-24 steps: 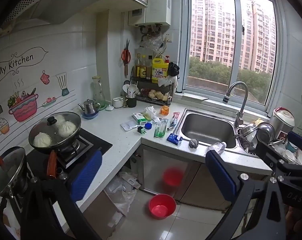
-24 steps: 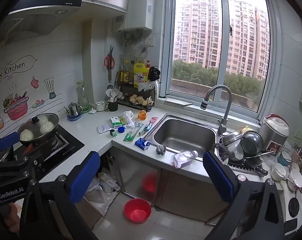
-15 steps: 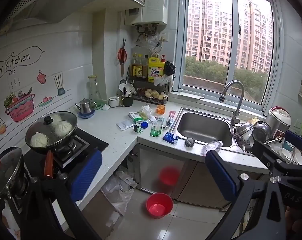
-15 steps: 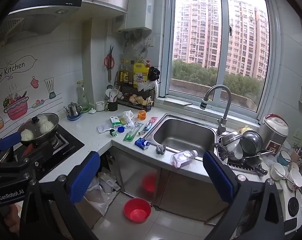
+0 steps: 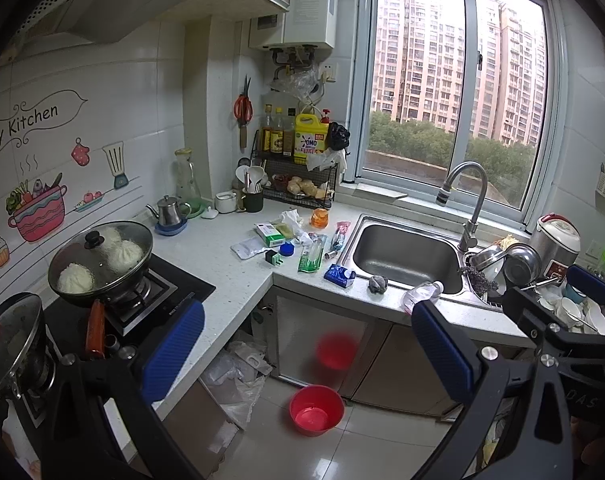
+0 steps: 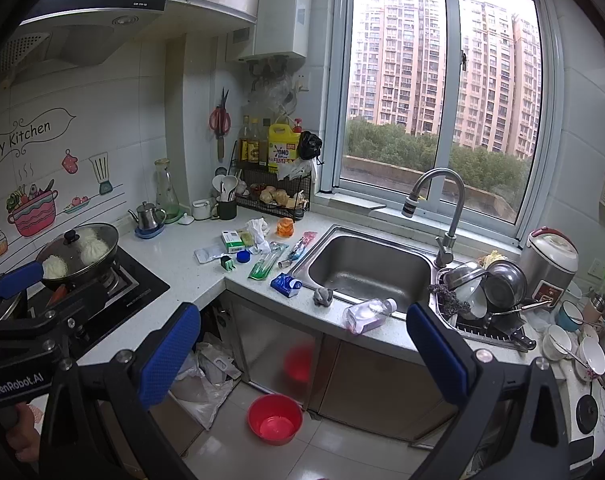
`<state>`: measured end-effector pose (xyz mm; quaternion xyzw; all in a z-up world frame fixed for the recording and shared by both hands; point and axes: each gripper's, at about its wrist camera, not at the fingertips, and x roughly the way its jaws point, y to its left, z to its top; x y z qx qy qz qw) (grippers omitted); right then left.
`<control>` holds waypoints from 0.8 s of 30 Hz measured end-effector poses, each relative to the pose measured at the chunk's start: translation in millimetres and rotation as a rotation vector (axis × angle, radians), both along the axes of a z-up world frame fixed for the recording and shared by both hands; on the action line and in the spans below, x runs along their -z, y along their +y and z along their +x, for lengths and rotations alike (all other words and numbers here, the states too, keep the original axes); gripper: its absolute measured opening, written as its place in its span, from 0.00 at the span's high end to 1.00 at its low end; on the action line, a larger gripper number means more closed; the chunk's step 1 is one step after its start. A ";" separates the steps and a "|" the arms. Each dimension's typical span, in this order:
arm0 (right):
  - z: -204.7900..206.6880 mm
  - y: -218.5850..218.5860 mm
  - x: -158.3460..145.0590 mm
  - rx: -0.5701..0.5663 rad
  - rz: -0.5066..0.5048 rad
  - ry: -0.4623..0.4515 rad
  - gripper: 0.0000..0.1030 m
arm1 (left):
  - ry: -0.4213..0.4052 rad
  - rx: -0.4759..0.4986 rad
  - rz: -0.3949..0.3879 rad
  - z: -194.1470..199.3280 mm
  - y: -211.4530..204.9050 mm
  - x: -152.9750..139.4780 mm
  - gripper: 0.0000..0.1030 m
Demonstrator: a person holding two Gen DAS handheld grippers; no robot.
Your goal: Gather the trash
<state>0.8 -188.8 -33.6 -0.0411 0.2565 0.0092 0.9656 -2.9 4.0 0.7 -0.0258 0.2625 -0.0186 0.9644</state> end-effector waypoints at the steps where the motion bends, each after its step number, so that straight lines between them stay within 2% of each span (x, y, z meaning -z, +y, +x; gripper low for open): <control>1: -0.1 0.2 0.1 0.001 -0.001 0.001 0.00 | 0.002 -0.001 -0.001 0.1 0.5 -0.9 0.00; 24: 0.4 0.4 1.6 -0.004 -0.005 0.012 0.00 | 0.008 0.000 0.003 2.0 1.8 -1.6 0.00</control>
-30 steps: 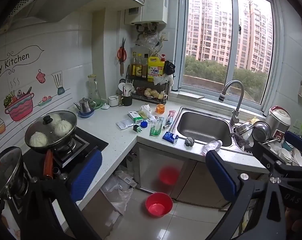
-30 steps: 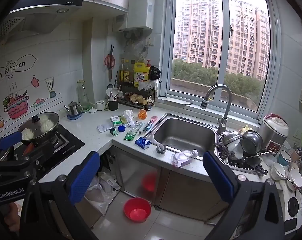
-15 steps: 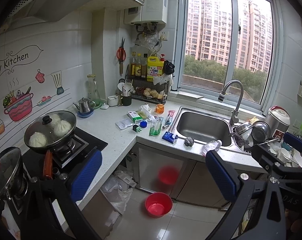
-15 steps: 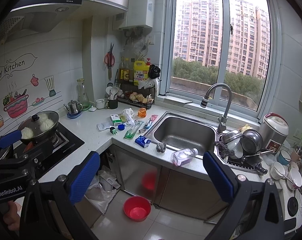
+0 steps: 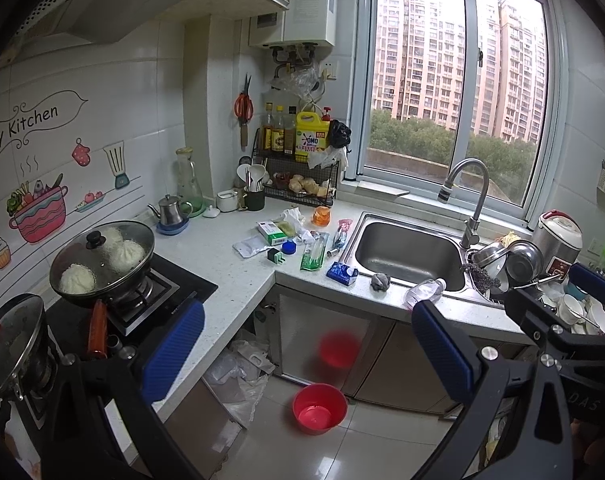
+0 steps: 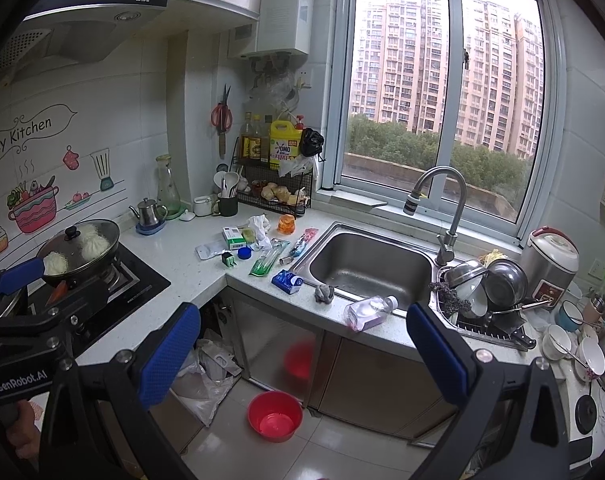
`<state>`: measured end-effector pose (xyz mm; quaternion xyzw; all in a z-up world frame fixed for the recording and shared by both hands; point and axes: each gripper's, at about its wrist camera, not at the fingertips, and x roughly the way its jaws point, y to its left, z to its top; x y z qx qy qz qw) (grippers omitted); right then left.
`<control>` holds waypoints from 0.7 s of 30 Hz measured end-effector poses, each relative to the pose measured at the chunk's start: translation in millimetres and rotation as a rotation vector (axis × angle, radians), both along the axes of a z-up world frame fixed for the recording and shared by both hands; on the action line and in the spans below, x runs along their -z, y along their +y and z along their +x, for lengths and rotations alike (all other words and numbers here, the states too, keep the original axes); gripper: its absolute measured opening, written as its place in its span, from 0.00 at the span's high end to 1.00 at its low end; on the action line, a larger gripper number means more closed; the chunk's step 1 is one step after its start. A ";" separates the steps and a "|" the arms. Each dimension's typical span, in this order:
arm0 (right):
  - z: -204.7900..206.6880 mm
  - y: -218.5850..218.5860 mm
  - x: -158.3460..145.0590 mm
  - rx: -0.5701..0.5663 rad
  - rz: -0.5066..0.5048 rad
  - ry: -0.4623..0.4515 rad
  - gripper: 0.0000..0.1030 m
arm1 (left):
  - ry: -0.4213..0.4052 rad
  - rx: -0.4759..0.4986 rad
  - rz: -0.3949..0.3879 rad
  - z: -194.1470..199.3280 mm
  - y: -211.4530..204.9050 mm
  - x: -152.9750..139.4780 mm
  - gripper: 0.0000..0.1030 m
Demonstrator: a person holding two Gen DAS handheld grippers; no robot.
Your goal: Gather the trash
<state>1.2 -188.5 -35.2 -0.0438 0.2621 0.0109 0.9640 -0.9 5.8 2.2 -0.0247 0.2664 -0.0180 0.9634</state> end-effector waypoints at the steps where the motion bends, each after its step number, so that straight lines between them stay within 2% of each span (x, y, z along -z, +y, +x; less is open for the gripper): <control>1: -0.1 -0.1 0.1 0.000 0.000 0.000 0.00 | 0.001 0.000 0.000 0.1 -0.2 0.2 0.00; 21: -0.4 -0.4 1.3 0.000 -0.001 0.010 0.00 | 0.003 0.006 0.007 -1.1 -0.9 2.7 0.00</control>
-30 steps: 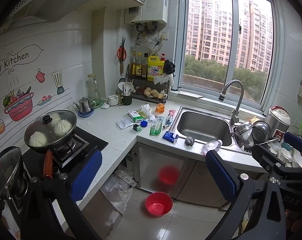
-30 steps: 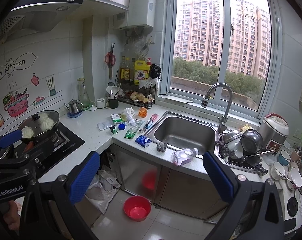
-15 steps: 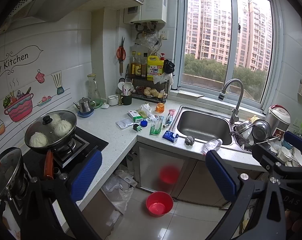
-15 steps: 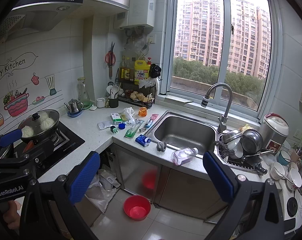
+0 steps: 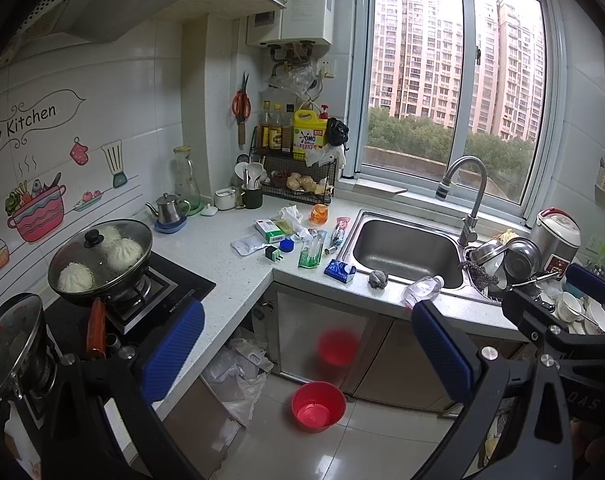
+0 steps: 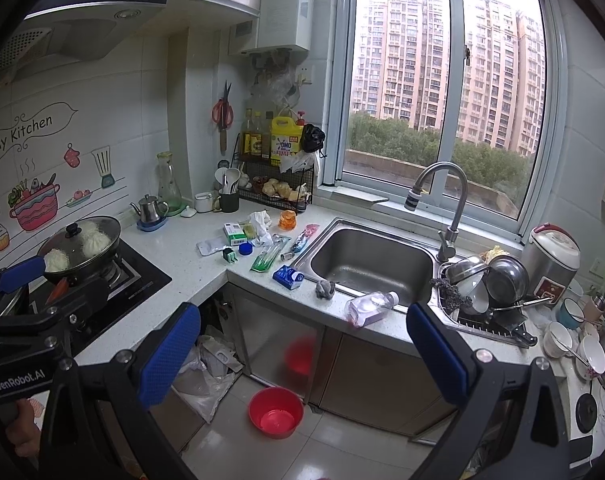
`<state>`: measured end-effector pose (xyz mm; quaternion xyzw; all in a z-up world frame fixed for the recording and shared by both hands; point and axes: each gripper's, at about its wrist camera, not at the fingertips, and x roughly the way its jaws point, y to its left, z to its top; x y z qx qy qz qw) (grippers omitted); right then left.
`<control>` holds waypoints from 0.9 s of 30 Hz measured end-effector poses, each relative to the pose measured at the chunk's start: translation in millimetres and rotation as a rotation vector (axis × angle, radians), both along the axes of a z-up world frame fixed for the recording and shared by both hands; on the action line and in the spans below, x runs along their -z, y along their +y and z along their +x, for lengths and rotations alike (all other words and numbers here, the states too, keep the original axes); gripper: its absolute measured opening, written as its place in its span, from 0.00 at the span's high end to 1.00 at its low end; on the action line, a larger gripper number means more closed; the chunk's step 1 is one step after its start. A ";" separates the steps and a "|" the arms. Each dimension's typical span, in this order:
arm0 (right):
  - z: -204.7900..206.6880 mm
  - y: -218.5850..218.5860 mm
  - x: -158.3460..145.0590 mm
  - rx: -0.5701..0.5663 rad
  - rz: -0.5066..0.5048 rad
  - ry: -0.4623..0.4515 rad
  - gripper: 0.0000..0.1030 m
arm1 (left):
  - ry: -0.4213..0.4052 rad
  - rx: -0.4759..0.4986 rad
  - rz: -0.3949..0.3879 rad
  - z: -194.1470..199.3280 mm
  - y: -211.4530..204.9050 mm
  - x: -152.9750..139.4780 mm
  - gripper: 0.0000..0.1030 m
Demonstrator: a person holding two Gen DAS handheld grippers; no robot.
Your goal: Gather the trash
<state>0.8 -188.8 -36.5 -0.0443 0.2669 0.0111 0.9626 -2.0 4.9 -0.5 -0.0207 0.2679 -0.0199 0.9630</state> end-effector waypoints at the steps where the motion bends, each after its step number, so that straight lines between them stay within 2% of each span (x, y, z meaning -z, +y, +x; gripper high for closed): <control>1: 0.0 0.0 0.0 -0.001 0.000 -0.002 0.00 | 0.001 0.000 0.002 -0.2 -0.2 0.4 0.00; 27: 3.6 3.3 1.9 0.003 0.010 0.010 0.00 | 0.005 0.007 0.014 2.1 -1.8 3.2 0.00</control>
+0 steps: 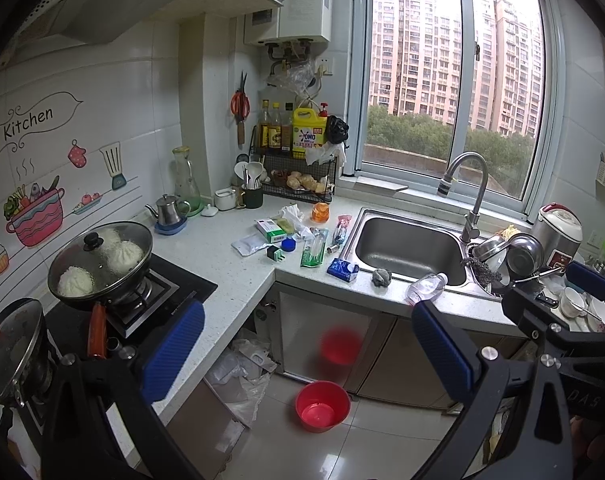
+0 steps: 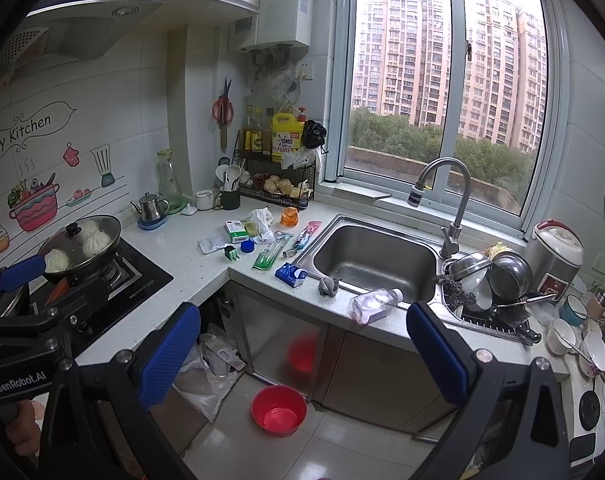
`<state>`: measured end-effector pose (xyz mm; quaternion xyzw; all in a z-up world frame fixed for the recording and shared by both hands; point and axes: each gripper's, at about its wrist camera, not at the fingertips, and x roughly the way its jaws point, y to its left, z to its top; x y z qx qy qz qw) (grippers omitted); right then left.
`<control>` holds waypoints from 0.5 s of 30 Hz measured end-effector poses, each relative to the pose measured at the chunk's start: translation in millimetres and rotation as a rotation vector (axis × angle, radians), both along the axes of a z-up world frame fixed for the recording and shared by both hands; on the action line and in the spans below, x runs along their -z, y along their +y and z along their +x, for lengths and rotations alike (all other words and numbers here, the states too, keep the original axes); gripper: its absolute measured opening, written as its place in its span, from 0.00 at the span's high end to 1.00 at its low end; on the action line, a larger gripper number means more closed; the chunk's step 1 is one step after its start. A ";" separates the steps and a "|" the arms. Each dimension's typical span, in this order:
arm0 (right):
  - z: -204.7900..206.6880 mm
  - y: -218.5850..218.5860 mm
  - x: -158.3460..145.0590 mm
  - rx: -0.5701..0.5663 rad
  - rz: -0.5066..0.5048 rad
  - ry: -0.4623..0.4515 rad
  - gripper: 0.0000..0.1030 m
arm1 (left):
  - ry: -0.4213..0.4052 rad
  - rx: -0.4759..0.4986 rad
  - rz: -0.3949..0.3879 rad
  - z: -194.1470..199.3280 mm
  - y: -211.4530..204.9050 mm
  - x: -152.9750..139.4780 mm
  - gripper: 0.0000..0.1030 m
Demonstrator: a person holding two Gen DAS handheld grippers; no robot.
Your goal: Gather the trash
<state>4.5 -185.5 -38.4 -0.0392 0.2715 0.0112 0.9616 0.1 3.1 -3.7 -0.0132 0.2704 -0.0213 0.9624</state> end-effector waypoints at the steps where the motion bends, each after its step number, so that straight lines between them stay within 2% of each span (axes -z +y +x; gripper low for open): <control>1: 0.9 0.3 0.3 0.001 0.001 0.001 0.00 | 0.000 -0.001 0.000 -0.7 -0.7 0.3 0.00; 8: 8.9 1.0 1.9 0.018 -0.005 0.004 0.00 | 0.012 0.011 -0.004 7.9 5.2 1.8 0.00; 15: 29.2 -10.4 5.9 0.064 -0.035 0.017 0.00 | 0.075 0.033 0.025 45.3 20.8 6.6 0.00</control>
